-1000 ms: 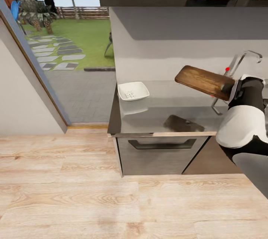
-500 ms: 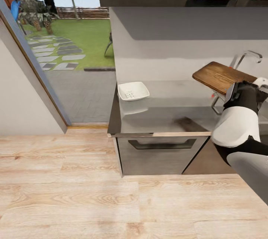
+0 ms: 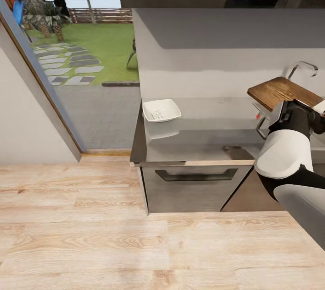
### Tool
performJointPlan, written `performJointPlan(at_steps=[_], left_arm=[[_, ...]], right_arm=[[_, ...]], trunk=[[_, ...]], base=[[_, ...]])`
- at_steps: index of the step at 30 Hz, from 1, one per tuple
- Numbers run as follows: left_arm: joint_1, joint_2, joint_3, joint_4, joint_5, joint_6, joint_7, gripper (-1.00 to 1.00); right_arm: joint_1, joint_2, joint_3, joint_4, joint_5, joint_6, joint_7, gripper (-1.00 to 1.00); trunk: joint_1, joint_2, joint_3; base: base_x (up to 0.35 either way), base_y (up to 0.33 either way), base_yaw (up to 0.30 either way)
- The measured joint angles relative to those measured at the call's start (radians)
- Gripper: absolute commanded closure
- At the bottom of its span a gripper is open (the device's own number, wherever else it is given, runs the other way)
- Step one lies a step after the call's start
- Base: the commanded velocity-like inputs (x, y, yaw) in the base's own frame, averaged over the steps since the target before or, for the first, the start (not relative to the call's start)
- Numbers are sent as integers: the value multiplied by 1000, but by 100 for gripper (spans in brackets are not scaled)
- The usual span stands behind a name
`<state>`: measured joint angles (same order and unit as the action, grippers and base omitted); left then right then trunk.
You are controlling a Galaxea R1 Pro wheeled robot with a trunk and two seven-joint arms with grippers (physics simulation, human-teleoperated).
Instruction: In the kitchen, take the Vidalia onion out of the sink, dice it on the chopping board with the paring knife, put the diced onion into the bowl on the countertop, then place both the paring knife and the chopping board into the sink.
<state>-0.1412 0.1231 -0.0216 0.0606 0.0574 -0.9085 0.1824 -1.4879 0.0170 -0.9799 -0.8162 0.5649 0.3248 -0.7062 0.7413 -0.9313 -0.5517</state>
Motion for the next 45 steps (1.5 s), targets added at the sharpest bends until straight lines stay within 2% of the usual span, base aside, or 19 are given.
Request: performJointPlan(at_steps=[3,5,12,20,26,29,40,42,44,45], left_arm=[[0,1,1,-1,10,0,1,-100],[0,0,1,-1,18,1,2,-100],[0,0,2,0,44,2,4,-100],[0,0,3,0,49,2,4,-100],[0,-1,50,0,52,2,4,-100],[0,0,59,0,53,2,4,-100],[0,1,61,0,54,0,4,-100],[0,1,61,0,54,0,4,-100],[0,0,61,0,53,1,4,-100],[0,0,62,0,54,0,4,-100]], right_arm=[[0,-2,-49,16,-26,-3,-19,100],[0,0,-59,33,-35,-4,-20,100],[0,1,-61,42,-28,0,-19,100],[0,11,-61,58,-30,2,-21,100],[0,10,-62,75,-29,2,-23,100],[1,10,-63,77,-29,2,-22,100],[3,2,-76,133,-29,-2,-18,100],[3,2,-93,137,-26,-3,-20,100],[4,1,-179,139,-27,-14,-22,100],[3,0,-201,138,-18,-40,-22,100]], trunk=[[0,0,0],[0,0,0],[0,0,0],[0,0,0],[0,0,0],[0,0,0],[0,0,0],[0,0,0],[0,0,0],[0,0,0]], base=[[100,-235,0],[128,-278,0],[81,-300,0],[2,-327,0],[0,-342,0],[22,-323,0],[23,-57,0],[0,0,0],[0,0,0],[0,0,0]])
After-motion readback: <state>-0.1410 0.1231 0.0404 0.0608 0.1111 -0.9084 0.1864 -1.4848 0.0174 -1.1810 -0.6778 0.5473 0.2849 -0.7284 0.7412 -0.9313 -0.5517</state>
